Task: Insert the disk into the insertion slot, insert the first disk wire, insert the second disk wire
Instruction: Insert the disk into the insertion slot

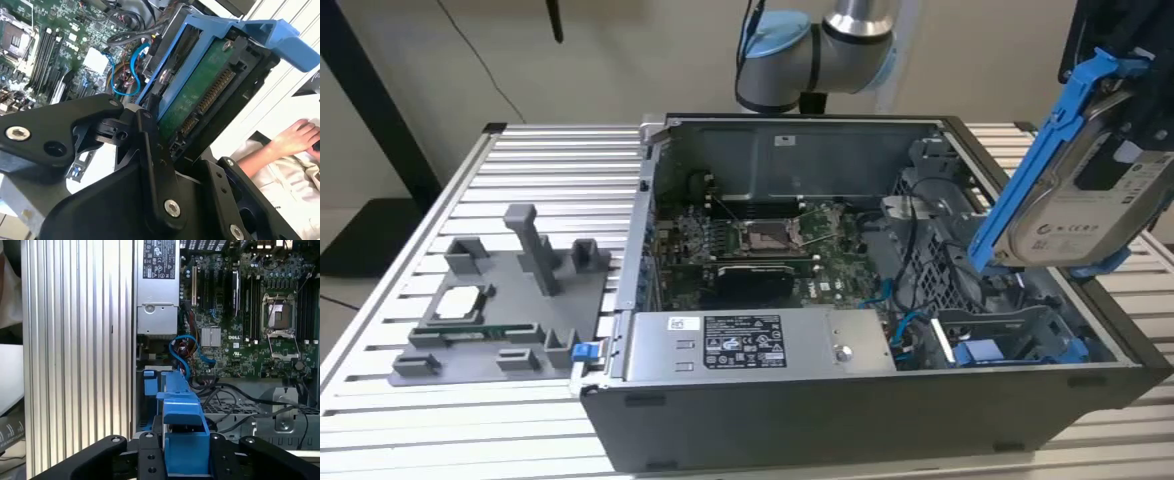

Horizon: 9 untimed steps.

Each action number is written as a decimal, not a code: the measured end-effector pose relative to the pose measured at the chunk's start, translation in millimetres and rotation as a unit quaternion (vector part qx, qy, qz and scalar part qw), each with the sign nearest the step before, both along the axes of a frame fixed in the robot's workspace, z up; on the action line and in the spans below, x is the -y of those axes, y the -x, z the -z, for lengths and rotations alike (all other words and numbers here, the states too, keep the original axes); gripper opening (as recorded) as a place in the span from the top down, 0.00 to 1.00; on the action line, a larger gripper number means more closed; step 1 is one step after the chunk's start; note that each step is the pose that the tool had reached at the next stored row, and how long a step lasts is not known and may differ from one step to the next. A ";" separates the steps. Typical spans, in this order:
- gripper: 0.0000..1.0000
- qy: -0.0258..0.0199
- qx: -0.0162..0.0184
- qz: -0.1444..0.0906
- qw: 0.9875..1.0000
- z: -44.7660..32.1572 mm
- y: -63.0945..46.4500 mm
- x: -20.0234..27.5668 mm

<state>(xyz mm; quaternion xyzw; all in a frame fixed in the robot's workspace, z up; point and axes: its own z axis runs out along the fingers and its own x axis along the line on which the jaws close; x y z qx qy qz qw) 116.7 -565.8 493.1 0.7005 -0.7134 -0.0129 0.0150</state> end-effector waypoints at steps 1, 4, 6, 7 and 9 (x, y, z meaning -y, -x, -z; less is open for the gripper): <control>1.00 0.000 0.000 0.000 1.000 0.3 -0.7 0.8; 1.00 0.000 0.000 0.000 1.000 1.8 -2.7 4.0; 1.00 0.000 0.000 0.000 1.000 3.1 -3.1 7.1; 1.00 0.000 0.000 0.000 1.000 3.8 -3.2 8.7; 1.00 0.000 0.000 0.000 1.000 5.3 -3.4 11.6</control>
